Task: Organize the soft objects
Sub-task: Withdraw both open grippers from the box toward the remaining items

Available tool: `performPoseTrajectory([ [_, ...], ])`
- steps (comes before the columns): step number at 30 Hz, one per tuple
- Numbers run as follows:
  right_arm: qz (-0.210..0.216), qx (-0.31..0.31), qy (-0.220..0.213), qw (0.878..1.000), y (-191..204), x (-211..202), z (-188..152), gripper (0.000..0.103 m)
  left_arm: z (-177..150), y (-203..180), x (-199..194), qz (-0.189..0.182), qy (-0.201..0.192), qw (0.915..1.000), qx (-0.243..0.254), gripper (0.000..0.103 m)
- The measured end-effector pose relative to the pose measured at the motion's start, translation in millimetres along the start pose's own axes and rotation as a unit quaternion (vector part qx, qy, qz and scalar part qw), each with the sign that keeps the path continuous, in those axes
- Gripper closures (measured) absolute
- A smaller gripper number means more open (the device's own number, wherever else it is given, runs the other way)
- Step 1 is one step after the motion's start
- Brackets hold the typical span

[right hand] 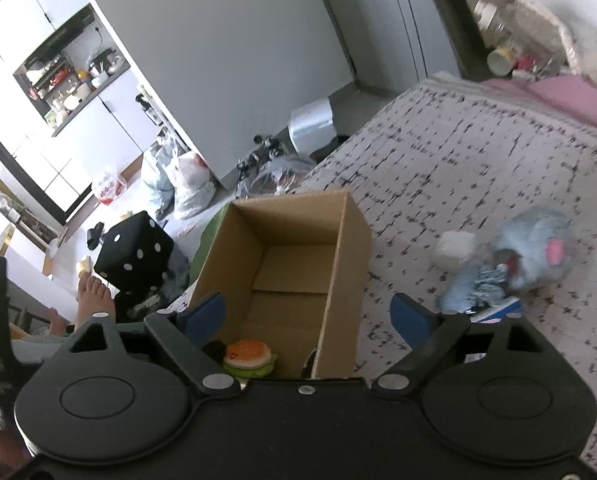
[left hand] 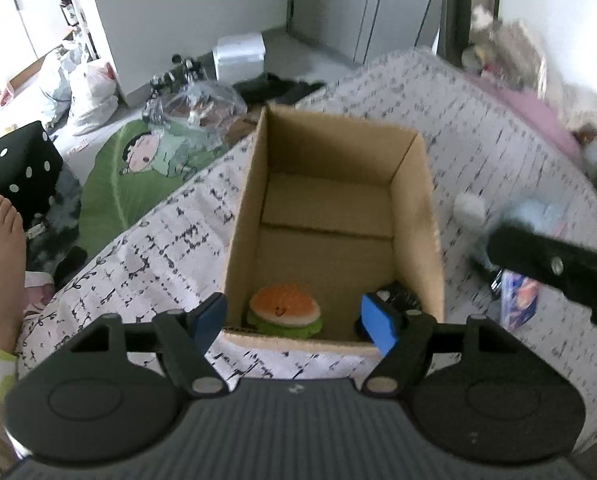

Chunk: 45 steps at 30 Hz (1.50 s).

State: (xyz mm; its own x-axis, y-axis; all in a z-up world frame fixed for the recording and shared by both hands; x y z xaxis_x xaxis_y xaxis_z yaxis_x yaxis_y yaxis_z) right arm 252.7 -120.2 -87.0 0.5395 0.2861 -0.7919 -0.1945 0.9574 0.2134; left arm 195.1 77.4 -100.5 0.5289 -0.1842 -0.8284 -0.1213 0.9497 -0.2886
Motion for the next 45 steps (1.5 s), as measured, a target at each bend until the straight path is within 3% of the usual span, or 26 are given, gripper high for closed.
performPoseTrajectory([
  [5, -0.022, 0.009, -0.043, 0.999, -19.3, -19.7, -4.8, 0.000, -0.5, -9.9, -24.6, -0.009, -0.058, 0.9983, 0.006, 0.030],
  [17, -0.064, 0.004, -0.079, 0.995, -69.0, -50.9, -28.1, 0.000, -6.0, -57.5, -48.4, -0.058, -0.131, 0.9893, 0.026, 0.027],
  [25, -0.073, 0.025, -0.073, 0.994, -106.5, -60.7, -40.2, 0.000, -24.0, -92.8, -48.0, -0.097, -0.123, 0.9863, 0.051, 0.023],
  [36, -0.059, 0.062, -0.052, 0.995, -148.7, -60.7, -53.8, 0.000, -39.7, -123.4, -36.9, -0.103, -0.104, 0.9884, 0.041, 0.023],
  [45, -0.059, 0.045, -0.042, 0.996, -157.9, -46.3, -56.8, 0.000, -41.8, -140.4, -19.1, -0.102, -0.090, 0.9895, 0.049, 0.023],
])
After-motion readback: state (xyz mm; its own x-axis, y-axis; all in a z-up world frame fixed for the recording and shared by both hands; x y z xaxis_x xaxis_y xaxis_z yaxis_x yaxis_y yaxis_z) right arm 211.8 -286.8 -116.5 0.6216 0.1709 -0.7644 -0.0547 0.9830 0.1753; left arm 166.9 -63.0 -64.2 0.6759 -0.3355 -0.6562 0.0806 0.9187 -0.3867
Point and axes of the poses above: each gripper's, at about its wrist camera, not at the fingertips, and x roughly the way its jaws point, y to its left, z to its top, the point moved 1 cm from there along x, roughly the way its jaws point, and after that the axes turned 15 degrees about -z, right-handed, at the moved point
